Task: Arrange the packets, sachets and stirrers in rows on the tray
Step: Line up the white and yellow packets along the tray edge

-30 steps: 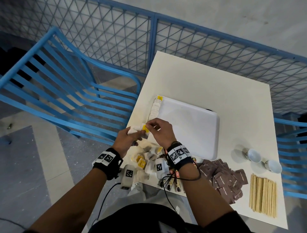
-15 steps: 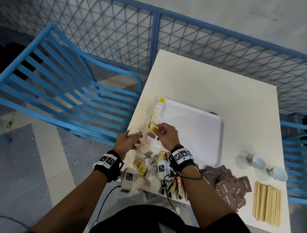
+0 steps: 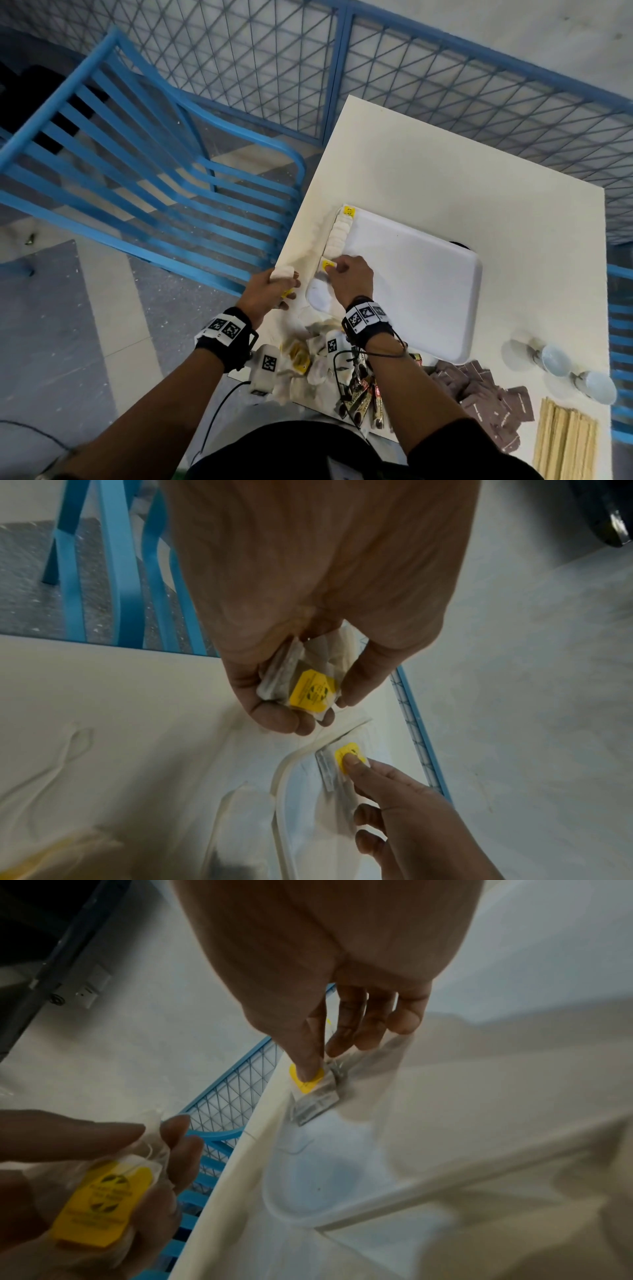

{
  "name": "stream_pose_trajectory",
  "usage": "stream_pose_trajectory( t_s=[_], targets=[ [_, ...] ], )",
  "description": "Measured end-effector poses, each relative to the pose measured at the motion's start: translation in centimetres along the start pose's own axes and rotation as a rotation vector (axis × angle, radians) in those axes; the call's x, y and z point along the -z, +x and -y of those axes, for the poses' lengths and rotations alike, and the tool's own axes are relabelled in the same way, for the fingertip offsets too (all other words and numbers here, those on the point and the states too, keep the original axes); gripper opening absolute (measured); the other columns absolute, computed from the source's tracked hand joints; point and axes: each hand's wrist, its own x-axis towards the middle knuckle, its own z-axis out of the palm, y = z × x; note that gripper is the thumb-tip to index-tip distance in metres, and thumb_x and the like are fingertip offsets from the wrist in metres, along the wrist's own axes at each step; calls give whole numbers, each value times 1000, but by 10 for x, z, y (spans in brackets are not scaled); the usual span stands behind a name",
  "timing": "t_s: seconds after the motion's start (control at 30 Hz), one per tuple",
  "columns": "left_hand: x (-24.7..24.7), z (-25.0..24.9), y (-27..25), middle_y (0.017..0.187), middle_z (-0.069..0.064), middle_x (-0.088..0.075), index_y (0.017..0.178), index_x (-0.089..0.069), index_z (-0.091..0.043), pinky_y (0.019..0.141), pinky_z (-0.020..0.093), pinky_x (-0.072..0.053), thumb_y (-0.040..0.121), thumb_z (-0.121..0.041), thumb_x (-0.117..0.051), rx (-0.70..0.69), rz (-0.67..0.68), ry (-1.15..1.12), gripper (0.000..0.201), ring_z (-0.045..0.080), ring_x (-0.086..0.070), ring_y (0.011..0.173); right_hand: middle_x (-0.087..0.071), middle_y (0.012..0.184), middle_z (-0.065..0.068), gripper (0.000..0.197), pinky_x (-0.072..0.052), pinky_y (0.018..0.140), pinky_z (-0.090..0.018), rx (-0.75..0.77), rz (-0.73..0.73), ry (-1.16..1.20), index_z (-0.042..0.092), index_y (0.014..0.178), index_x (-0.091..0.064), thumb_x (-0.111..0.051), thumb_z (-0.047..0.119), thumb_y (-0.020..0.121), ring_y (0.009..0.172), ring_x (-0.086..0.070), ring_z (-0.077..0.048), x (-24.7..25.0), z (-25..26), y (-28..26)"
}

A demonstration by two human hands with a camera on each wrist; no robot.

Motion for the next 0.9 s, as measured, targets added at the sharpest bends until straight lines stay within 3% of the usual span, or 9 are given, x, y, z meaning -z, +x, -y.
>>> stream_pose_trajectory(
  t_s=[0.2,0.3,0.43,0.6,0.7,0.8,0.9],
  targets=[
    [0,-2,3,97,10,-74,112,-69,-3,58,30,-50,96,-7,-64,10,19,-1,18,20,-64,76,-68,87,2,14,-42,74,-25,-43,-33,108,22,98,-66,-70,32,89,85,-60,-17,1,3,-4],
    [-1,-4,4,97,10,-74,109,-69,-5,59,31,-50,96,-6,-64,11,16,-5,14,21,-63,75,-67,84,3,27,-47,78,-26,-76,-65,197,24,107,-61,-74,33,85,84,-61,-14,2,3,-10],
    [0,-6,4,97,12,-72,104,-69,-9,62,35,-51,95,-3,-63,7,29,-34,12,24,-64,78,-66,79,3,48,-42,66,-22,-88,-56,226,25,112,-50,-81,34,77,76,-60,-8,1,2,-20],
    [2,-9,0,92,14,-67,106,-68,-7,59,35,-51,87,-7,-72,11,72,-97,19,24,-65,75,-63,71,7,48,-43,73,-26,-83,-47,208,20,112,-50,-81,35,79,82,-62,-18,-6,-4,-19],
    [3,-10,-3,93,12,-66,109,-65,-3,56,33,-50,86,1,-67,31,96,-123,23,24,-63,74,-61,67,9,44,-45,77,-28,-89,-55,215,19,110,-52,-81,31,80,86,-61,-19,-9,-4,-16],
    [3,-12,-5,91,10,-66,108,-65,-2,55,33,-51,70,-4,-67,36,122,-122,39,24,-64,74,-61,67,9,42,-46,78,-29,-94,-59,227,19,108,-53,-81,30,80,89,-62,-21,-9,-4,-14],
    [3,-10,-5,91,12,-66,104,-65,-4,55,33,-51,85,2,-64,-12,121,-72,21,25,-64,75,-62,69,8,46,-47,80,-29,-105,-58,233,18,110,-53,-82,32,78,86,-61,-18,-6,-1,-17]
  ],
)
